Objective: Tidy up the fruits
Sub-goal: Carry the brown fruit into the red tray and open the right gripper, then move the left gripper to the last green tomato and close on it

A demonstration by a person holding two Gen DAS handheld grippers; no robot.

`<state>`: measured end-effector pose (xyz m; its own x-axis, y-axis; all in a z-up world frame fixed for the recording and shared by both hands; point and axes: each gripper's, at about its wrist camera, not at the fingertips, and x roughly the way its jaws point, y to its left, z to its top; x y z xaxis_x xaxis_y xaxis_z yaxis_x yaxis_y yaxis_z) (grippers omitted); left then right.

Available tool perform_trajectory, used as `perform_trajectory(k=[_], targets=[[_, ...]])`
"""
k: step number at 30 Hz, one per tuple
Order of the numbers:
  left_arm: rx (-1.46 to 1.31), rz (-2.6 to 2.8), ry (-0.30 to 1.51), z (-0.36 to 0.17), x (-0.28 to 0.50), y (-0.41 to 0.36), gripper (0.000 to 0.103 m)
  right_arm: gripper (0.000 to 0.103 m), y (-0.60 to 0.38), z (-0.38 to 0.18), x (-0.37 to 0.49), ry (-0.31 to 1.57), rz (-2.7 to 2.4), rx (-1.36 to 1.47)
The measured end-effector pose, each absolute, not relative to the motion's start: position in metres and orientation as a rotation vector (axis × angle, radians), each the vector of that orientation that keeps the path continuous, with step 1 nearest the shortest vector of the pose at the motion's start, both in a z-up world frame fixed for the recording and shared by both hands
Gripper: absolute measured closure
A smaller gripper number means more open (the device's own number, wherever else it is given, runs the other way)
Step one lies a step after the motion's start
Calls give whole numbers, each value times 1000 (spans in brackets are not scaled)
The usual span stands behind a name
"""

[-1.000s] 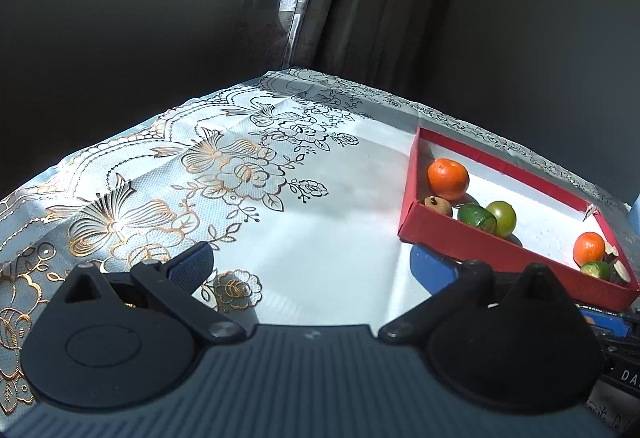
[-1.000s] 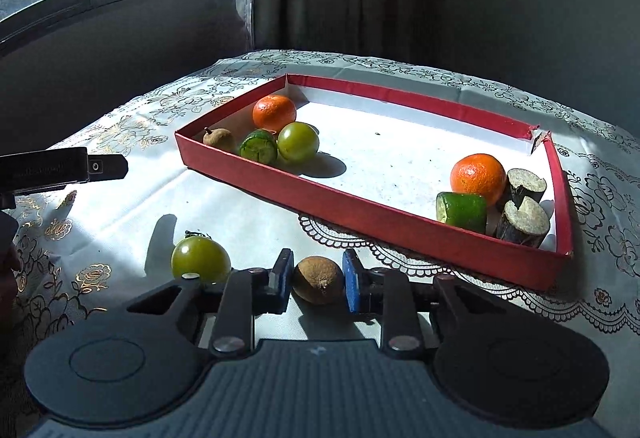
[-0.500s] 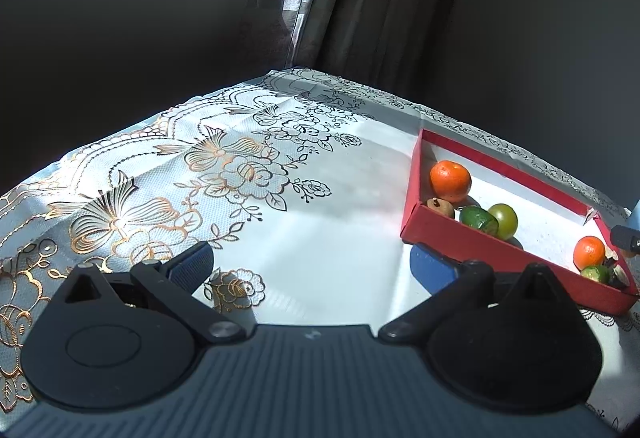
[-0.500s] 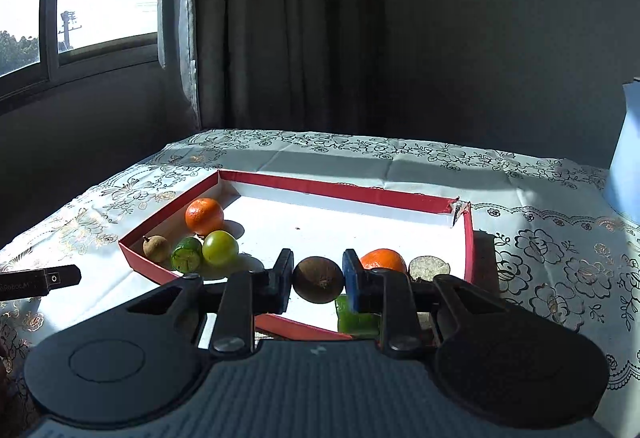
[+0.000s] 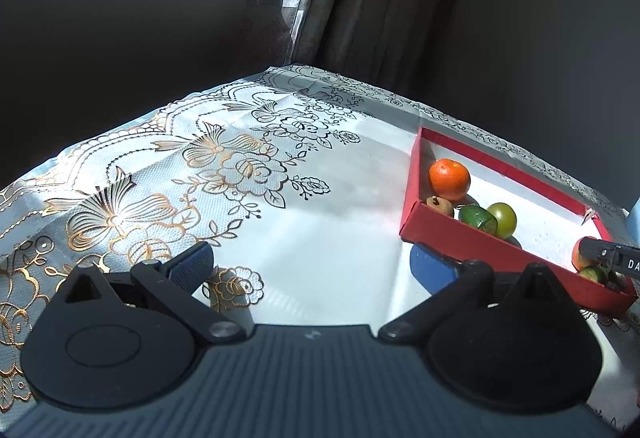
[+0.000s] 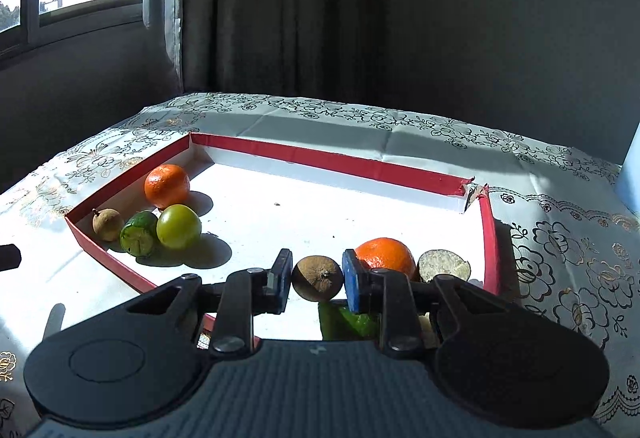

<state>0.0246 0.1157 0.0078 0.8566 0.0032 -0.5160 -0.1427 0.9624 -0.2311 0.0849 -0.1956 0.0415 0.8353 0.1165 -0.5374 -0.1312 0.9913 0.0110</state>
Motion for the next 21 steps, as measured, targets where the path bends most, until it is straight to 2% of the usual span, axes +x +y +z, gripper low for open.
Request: perform_trajectory(k=[2,4,5,6,8,21], targets=[[-269,78,541,7,25,116,0,76,-201,48,72,532,142,-7],[-264,78,540,8,25,115,0,71,-208,54,56,513,151,18],[-263,79,540,8,25,115,0,62,-213,57,46,496,154,30],[-263,79,541,7,25,115,0,44,-217,59,36,478,148,36],[-262,81,541,8,25,115,0,22,-225,60,19,447,121,38],[-128,-86,513,24,-4,65,0,21,-283,30,-27,375,0,209]])
